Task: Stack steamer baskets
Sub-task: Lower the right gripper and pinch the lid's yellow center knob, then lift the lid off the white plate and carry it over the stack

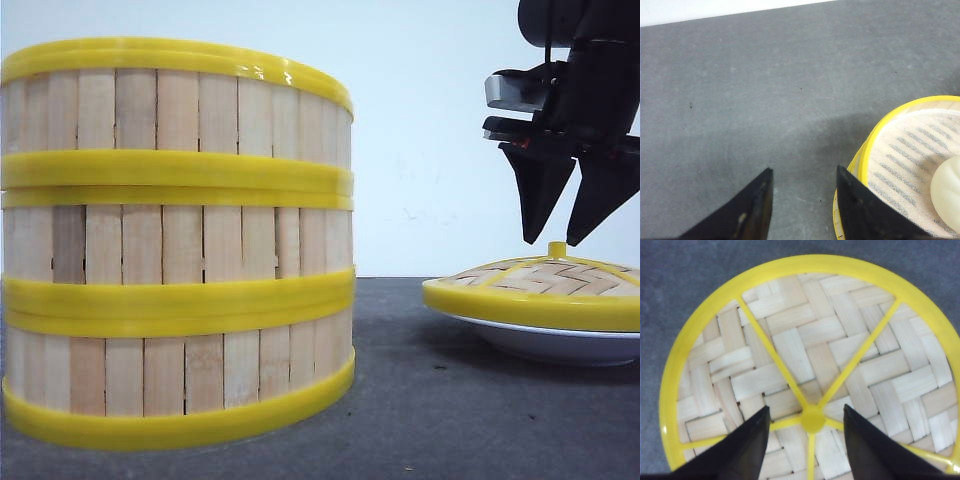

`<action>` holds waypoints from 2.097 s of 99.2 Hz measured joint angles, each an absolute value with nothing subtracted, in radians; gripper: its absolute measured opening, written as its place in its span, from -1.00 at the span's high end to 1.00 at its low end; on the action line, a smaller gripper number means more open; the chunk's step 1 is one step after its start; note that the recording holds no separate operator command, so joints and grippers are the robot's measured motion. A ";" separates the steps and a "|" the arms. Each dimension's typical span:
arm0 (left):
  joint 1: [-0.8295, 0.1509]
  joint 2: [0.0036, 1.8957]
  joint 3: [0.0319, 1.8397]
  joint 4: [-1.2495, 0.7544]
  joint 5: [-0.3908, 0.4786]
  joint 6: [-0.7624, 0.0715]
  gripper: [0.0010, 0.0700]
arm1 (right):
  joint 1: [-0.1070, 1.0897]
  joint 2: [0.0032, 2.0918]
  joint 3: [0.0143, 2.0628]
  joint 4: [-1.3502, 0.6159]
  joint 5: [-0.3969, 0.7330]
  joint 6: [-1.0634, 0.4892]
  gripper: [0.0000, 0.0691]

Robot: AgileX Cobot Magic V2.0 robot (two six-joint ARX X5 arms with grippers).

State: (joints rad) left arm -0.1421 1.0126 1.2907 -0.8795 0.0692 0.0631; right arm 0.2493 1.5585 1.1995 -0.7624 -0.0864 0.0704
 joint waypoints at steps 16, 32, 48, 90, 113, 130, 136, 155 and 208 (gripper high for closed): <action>-0.142 1.013 1.291 -0.879 0.069 0.063 0.36 | 0.249 1.559 1.200 -0.751 -0.086 0.067 0.21; -0.142 1.013 1.291 -0.879 0.069 0.063 0.36 | 0.249 1.559 1.200 -0.751 -0.086 0.067 0.21; -0.142 1.013 1.291 -0.879 0.069 0.063 0.36 | 0.249 1.563 1.200 -0.750 -0.086 0.067 0.21; -0.142 1.013 1.291 -0.879 0.069 0.063 0.36 | 0.248 1.592 1.200 -0.751 -0.078 0.067 0.79; -0.142 1.013 1.291 -0.879 0.069 0.063 0.36 | 0.248 1.592 1.200 -0.754 -0.078 0.068 0.84; -0.142 1.013 1.291 -0.879 0.069 0.063 0.36 | 0.248 1.591 1.211 -0.773 -0.091 0.068 0.84; -0.142 1.013 1.291 -0.879 0.069 0.063 0.36 | 0.248 1.591 1.238 -0.815 -0.103 0.068 0.84; -0.142 1.013 1.291 -0.879 0.069 0.063 0.36 | 0.258 1.586 1.444 -0.975 -0.127 0.042 0.84; -0.142 1.013 1.291 -0.879 0.069 0.063 0.36 | 0.539 1.577 1.900 -1.129 -0.334 0.003 0.84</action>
